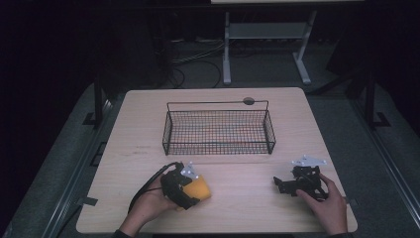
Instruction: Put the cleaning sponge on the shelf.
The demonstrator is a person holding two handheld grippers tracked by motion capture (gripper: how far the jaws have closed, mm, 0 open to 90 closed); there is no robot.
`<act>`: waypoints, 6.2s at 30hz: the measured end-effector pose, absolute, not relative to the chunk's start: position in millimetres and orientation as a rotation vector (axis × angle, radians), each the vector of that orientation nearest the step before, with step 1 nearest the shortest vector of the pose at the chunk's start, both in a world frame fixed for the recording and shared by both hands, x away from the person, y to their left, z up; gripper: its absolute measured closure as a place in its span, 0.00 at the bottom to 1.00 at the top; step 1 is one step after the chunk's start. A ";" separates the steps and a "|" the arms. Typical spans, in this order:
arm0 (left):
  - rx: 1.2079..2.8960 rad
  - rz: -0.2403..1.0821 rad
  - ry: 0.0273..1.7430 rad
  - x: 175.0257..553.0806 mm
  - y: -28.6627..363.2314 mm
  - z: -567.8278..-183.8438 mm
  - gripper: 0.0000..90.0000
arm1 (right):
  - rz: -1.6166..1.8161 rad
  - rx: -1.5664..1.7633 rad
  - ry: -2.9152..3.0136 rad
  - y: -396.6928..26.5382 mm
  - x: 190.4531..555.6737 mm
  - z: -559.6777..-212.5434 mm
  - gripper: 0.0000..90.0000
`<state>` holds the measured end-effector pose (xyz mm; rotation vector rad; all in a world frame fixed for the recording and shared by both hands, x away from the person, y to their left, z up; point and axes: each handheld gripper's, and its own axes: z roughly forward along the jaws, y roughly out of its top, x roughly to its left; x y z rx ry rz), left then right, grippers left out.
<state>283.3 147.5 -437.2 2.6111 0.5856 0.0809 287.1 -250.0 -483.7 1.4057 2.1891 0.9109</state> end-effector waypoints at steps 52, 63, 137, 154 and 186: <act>2.535 0.107 0.650 326.1 157.4 -374.5 0.26 | 0.911 1.406 2.189 -249.9 287.0 -483.6 0.00; 2.536 0.117 0.654 341.3 157.8 -359.8 0.26 | 0.913 1.406 2.191 -250.0 286.9 -483.5 0.00; 2.524 0.257 0.774 469.4 163.0 -374.8 0.27 | 0.912 1.407 2.188 -249.9 287.0 -483.6 0.00; 2.547 0.209 0.836 478.0 164.7 -404.3 0.27 | 0.912 1.408 2.188 -249.9 287.0 -483.6 0.00; 2.598 0.171 0.839 475.6 160.9 -412.8 0.24 | 0.912 1.407 2.188 -249.9 287.0 -483.7 0.00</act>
